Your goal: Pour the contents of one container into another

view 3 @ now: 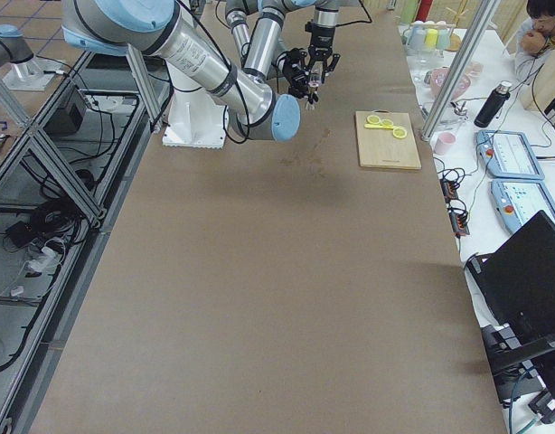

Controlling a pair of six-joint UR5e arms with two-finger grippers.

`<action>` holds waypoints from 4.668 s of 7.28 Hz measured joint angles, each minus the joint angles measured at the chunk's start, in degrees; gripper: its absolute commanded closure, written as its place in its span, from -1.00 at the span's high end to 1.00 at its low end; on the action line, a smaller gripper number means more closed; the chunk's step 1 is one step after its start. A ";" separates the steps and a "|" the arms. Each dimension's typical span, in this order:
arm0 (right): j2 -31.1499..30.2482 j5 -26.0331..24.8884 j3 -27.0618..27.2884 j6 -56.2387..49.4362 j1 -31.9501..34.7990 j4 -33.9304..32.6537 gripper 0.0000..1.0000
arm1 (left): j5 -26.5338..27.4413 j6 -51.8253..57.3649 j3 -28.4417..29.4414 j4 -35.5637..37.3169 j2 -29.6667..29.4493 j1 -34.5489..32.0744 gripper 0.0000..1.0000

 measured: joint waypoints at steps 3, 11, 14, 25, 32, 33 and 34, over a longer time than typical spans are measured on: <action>-10.31 4.23 10.33 0.00 3.80 4.47 -1.00 | 0.04 0.04 0.00 -0.27 0.23 -0.30 -1.00; -37.20 28.67 16.54 -0.47 19.33 32.76 -1.00 | -0.81 -0.75 -0.38 -3.87 8.40 -13.63 -1.00; -44.16 32.93 13.06 0.26 20.90 48.52 -1.00 | -1.38 -0.89 -0.46 -3.99 11.57 -16.84 -1.00; -49.84 35.31 -12.30 37.23 20.97 111.52 -1.00 | 8.38 -19.95 -1.05 -2.68 21.61 -21.70 -1.00; -49.77 33.18 -24.40 43.23 20.44 128.99 -1.00 | 38.49 -49.20 -8.79 26.75 26.01 -10.30 -1.00; -49.21 31.55 -24.42 43.83 19.48 129.06 -1.00 | 39.35 -53.84 -9.09 29.87 26.58 -9.24 -1.00; -48.71 29.83 -24.47 44.08 17.99 129.50 -1.00 | 40.00 -58.08 -9.15 32.55 26.92 -8.33 -1.00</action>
